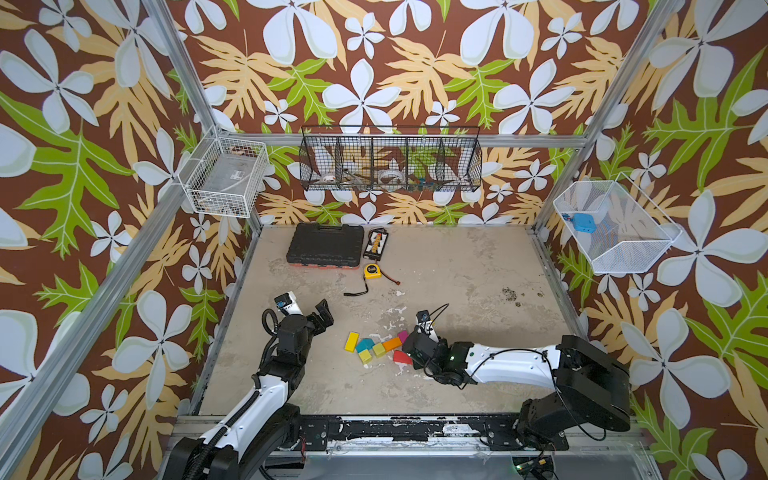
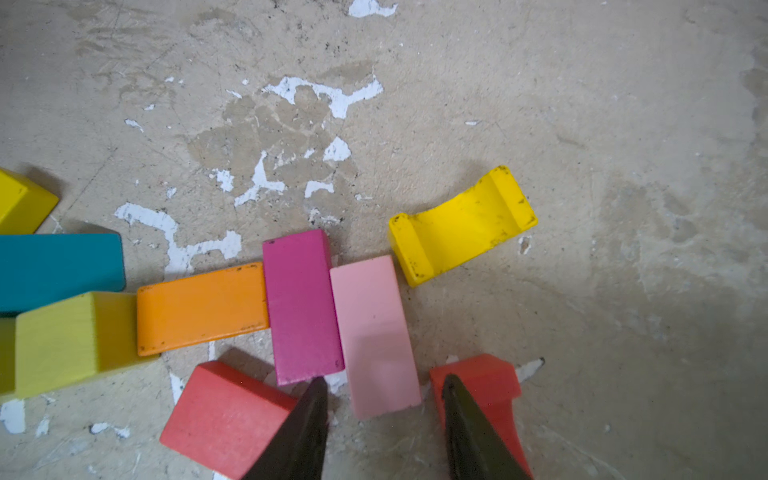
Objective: Build the wood block tower
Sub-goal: 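Reach the right gripper down over the block pile while the left arm lifts slightly, then close the right gripper on the light pink block and lift it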
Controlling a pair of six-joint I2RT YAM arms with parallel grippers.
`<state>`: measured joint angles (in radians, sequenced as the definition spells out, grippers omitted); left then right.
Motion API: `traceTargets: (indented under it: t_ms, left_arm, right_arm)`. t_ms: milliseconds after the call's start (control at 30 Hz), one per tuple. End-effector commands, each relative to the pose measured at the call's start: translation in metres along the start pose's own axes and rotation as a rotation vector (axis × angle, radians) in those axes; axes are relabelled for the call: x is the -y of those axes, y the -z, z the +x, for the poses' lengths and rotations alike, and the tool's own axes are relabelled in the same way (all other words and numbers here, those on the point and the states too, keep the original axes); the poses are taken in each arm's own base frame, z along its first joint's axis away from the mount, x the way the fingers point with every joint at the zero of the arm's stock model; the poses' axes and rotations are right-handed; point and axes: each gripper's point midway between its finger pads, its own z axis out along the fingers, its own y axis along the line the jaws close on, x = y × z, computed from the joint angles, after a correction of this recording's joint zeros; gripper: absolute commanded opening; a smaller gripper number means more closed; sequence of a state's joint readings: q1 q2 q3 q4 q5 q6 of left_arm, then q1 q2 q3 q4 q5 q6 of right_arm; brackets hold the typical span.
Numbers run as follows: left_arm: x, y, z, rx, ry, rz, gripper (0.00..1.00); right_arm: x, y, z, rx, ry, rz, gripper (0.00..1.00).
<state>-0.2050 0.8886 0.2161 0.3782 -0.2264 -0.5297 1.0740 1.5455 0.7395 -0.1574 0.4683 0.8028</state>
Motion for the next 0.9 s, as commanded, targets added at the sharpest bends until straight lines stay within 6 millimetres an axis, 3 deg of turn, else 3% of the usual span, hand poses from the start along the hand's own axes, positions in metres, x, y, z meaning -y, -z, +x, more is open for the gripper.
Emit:
traceTargets:
  t_ms: [0,600,867]
  left_arm:
    - [0.005,0.0,-0.008,0.023,0.002,0.018,1.0]
    - [0.006,0.0,-0.008,0.023,0.001,0.018,1.0]
    - [0.005,-0.001,-0.007,0.02,0.001,0.015,1.0]
  right_arm:
    - [0.003,-0.004,0.006,-0.023,0.015,0.027,0.46]
    - [0.008,-0.027,0.014,-0.071,0.028,0.067,0.49]
    - [0.001,-0.036,0.016,-0.089,0.052,0.052,0.48]
